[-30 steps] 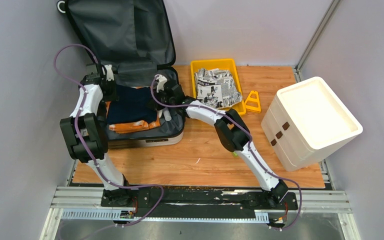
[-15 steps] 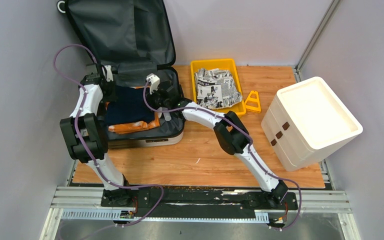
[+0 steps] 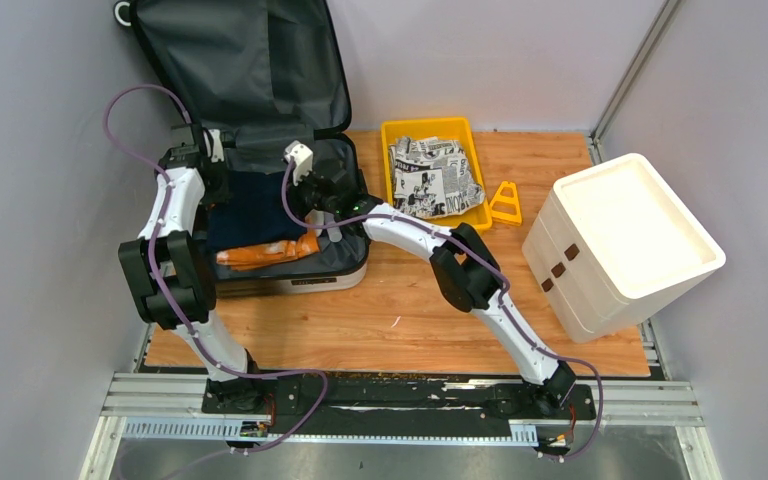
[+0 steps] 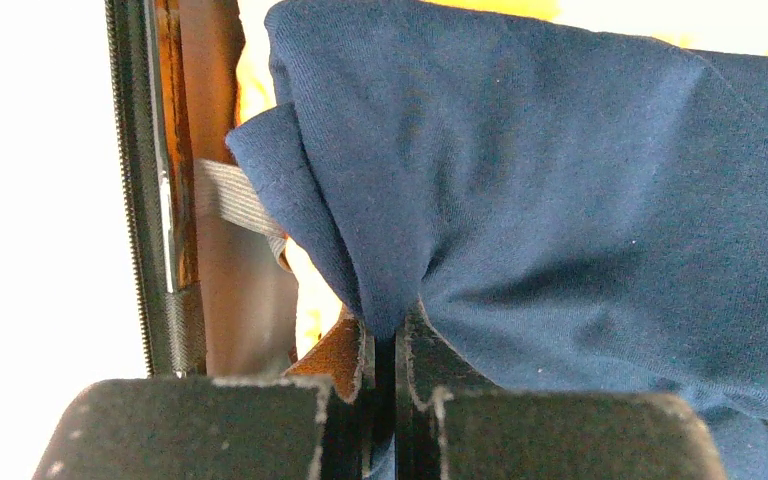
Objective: Open, take out, and arrange the luggage
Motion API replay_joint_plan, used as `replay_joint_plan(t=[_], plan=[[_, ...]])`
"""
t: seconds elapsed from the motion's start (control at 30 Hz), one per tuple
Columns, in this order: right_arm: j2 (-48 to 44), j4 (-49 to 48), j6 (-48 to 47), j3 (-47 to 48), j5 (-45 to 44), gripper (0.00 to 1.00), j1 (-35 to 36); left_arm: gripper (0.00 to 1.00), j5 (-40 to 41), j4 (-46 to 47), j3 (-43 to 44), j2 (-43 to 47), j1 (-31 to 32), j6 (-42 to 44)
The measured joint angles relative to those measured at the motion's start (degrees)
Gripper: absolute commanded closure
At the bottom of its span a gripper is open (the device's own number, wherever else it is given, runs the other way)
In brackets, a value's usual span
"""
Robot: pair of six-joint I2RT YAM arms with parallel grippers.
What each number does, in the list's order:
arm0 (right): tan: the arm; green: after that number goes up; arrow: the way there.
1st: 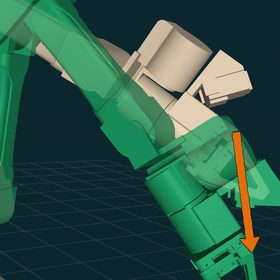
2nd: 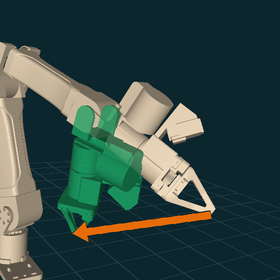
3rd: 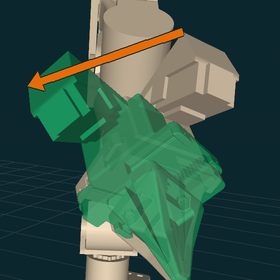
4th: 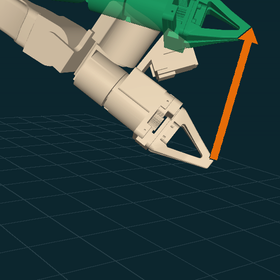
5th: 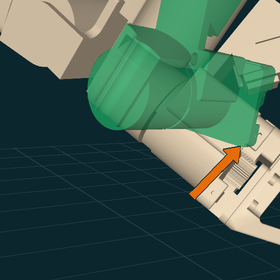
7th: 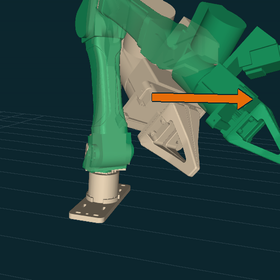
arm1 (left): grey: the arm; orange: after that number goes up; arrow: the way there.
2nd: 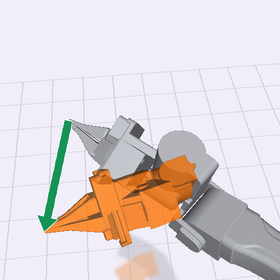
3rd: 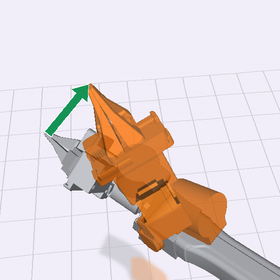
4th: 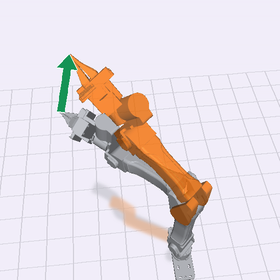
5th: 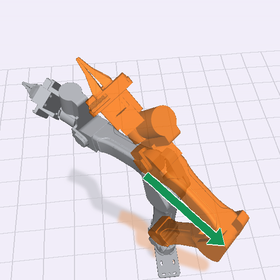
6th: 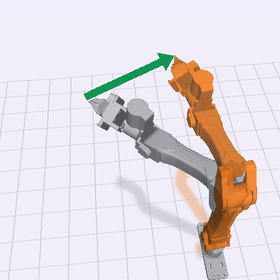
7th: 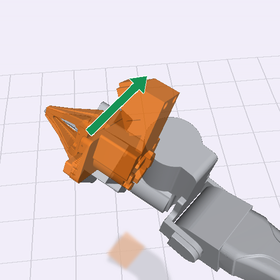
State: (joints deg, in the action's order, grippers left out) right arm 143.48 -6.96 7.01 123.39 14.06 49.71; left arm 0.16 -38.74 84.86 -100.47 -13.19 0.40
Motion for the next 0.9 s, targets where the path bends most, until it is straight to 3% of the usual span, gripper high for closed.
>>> replay_joint_plan(t=[0.1,0.23,0.43,0.63,0.9], plan=[[0.00,-0.31,-0.37,0.00,-0.15,1.00,0.02,0.95,-0.07,-0.57,0.81,-0.02,0.00,0.15],[0.00,-0.59,-0.76,0.00,-0.48,1.00,0.02,0.62,-0.22,-1.11,1.29,-0.02,0.00,0.52],[0.00,-0.07,-0.42,0.00,-0.52,1.00,-0.66,0.39,-0.02,-1.84,1.57,-0.02,-0.02,1.46],[0.00,1.01,0.24,0.00,-0.46,1.00,-2.47,0.28,0.07,-2.78,1.75,-0.02,-0.46,1.18],[0.00,1.64,0.15,0.00,-0.31,1.00,-4.92,0.26,-4.59,-2.95,2.19,-0.02,-3.08,0.79]])
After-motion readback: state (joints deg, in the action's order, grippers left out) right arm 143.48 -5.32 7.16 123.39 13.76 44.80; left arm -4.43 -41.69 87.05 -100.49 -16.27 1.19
